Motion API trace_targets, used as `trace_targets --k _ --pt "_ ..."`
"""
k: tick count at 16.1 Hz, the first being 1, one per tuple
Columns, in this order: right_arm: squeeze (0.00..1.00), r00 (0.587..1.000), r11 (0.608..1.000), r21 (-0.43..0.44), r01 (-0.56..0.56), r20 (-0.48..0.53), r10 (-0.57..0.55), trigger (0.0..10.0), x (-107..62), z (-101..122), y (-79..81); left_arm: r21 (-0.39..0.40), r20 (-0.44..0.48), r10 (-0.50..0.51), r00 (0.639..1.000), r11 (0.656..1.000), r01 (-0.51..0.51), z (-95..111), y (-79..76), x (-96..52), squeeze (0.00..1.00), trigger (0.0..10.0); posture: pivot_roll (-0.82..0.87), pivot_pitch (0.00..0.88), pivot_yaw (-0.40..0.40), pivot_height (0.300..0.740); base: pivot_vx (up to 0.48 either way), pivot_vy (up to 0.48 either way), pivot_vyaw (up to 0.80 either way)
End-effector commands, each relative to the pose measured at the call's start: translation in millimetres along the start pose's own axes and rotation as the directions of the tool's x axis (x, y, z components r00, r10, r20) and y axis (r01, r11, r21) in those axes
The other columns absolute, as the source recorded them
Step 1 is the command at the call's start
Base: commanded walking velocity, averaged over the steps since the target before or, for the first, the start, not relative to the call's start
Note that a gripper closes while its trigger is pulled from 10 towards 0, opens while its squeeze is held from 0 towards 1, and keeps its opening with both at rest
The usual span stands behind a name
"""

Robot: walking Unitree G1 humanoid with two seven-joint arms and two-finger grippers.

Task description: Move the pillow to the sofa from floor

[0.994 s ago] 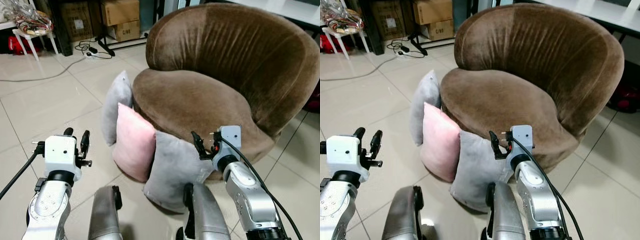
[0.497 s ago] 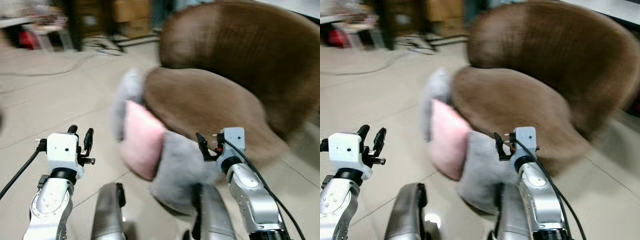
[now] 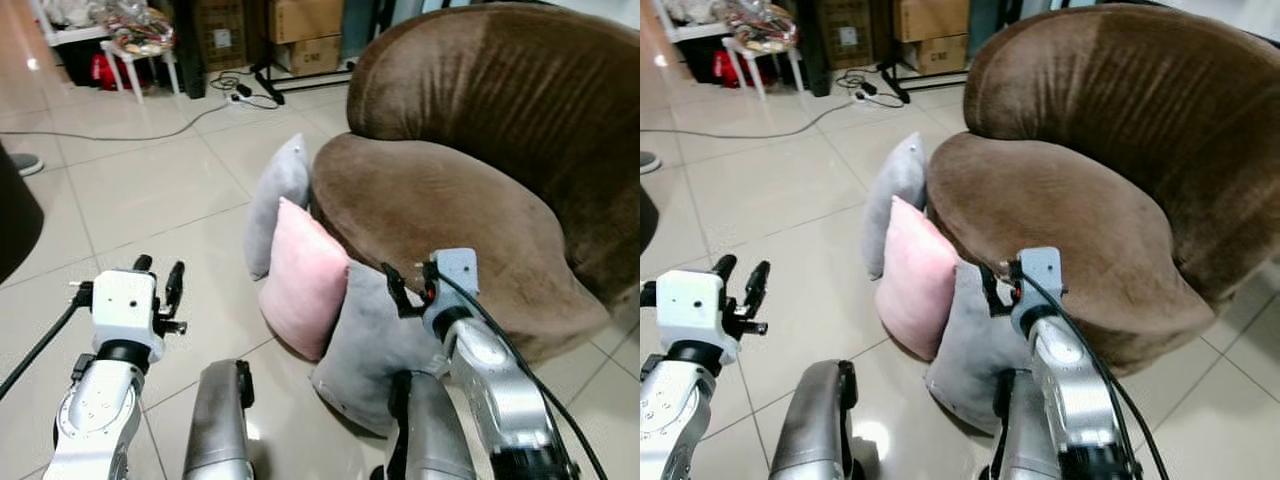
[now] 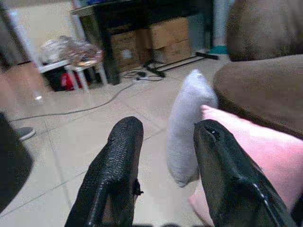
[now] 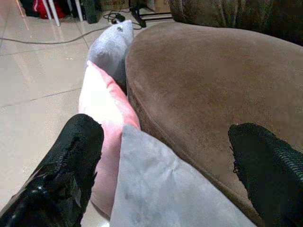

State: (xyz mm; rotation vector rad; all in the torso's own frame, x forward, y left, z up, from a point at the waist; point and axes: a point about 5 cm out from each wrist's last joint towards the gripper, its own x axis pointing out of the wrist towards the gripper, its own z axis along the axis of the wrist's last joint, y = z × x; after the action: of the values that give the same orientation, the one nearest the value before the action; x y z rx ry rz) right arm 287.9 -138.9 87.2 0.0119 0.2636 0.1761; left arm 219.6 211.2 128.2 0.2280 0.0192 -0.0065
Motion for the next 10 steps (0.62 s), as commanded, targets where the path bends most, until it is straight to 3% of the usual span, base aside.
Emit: trace_targets --k 1,5,6,10 --pt "1.00 1.000 1.000 0.010 -0.001 0.000 0.001 10.0 4.2 3 -2.8 0.003 -0.021 -0.041 0.999 0.999 0.041 -2 -3.7 2.6 0.00 10.0 0.03 0.000 -0.046 0.490 0.000 0.000 0.00" --pt "1.00 0.993 0.997 -0.037 0.065 -0.101 -0.068 10.0 40.7 0 -18.5 0.009 -0.037 -0.244 0.969 0.970 0.245 -1 -15.3 10.1 0.00 10.0 0.05 0.000 -0.040 0.490 0.000 0.000 0.00" --pt "1.00 0.992 0.994 -0.086 0.064 -0.107 -0.073 10.0 48.1 1 -21.5 0.018 -0.042 -0.285 0.958 0.958 0.286 0 -15.9 12.4 0.00 10.0 0.06 0.000 -0.040 0.490 0.000 0.000 0.00" --pt "1.00 0.981 0.996 -0.083 0.024 -0.191 -0.040 10.0 59.8 -9 -25.2 0.054 -0.067 -0.357 0.932 0.931 0.360 2 -12.1 14.2 0.00 10.0 0.10 0.000 -0.059 0.490 0.000 0.000 0.00"
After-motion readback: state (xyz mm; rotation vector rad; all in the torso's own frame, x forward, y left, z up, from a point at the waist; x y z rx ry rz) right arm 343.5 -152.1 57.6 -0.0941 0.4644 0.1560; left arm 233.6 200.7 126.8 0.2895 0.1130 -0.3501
